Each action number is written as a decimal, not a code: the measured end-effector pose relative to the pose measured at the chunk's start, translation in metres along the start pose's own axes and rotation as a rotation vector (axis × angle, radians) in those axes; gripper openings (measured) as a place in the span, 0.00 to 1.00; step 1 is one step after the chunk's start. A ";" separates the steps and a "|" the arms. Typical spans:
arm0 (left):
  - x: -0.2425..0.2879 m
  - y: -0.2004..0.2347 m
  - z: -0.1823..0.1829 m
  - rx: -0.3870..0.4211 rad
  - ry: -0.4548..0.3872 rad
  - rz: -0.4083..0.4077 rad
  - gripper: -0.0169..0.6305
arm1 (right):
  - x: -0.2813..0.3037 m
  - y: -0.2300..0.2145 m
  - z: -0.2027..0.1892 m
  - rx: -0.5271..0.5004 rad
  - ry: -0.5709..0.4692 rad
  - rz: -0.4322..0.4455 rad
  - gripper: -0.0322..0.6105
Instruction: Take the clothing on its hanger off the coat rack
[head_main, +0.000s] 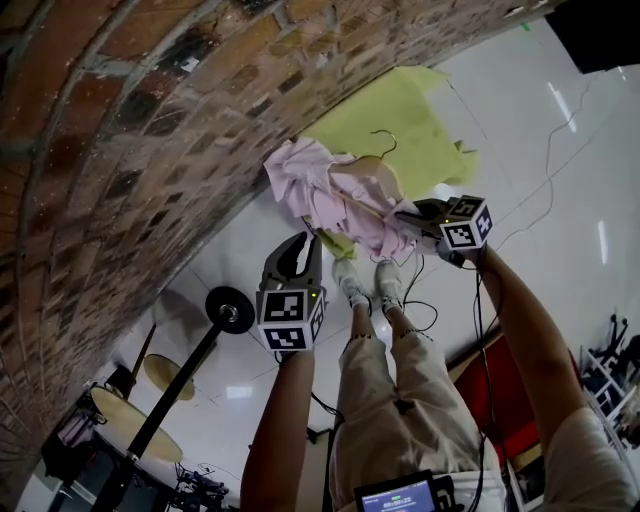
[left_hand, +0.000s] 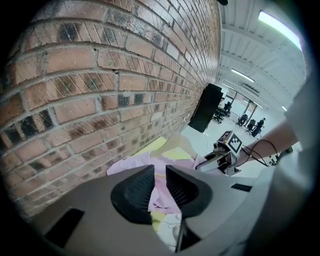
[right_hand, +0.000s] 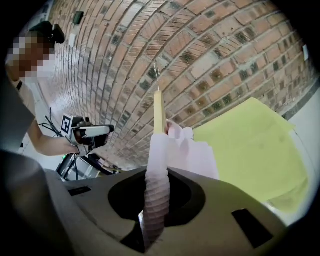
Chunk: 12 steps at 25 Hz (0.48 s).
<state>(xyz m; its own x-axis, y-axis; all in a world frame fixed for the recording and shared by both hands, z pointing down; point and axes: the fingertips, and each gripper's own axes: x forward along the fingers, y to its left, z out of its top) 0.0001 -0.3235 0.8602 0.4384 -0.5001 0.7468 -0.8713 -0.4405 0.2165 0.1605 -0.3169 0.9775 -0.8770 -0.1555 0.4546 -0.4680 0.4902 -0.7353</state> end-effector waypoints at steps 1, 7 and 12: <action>0.001 0.000 -0.002 0.000 0.003 -0.001 0.14 | 0.002 -0.003 -0.001 0.006 -0.003 -0.002 0.08; 0.008 0.000 -0.009 0.004 0.012 -0.005 0.14 | 0.012 -0.017 -0.009 0.060 -0.020 0.002 0.08; 0.015 0.002 -0.017 0.001 0.013 -0.007 0.14 | 0.024 -0.032 -0.022 0.124 -0.028 0.020 0.08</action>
<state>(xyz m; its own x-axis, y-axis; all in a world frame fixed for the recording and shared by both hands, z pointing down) 0.0012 -0.3189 0.8825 0.4416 -0.4870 0.7536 -0.8679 -0.4450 0.2210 0.1569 -0.3174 1.0224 -0.8881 -0.1717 0.4265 -0.4590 0.3836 -0.8014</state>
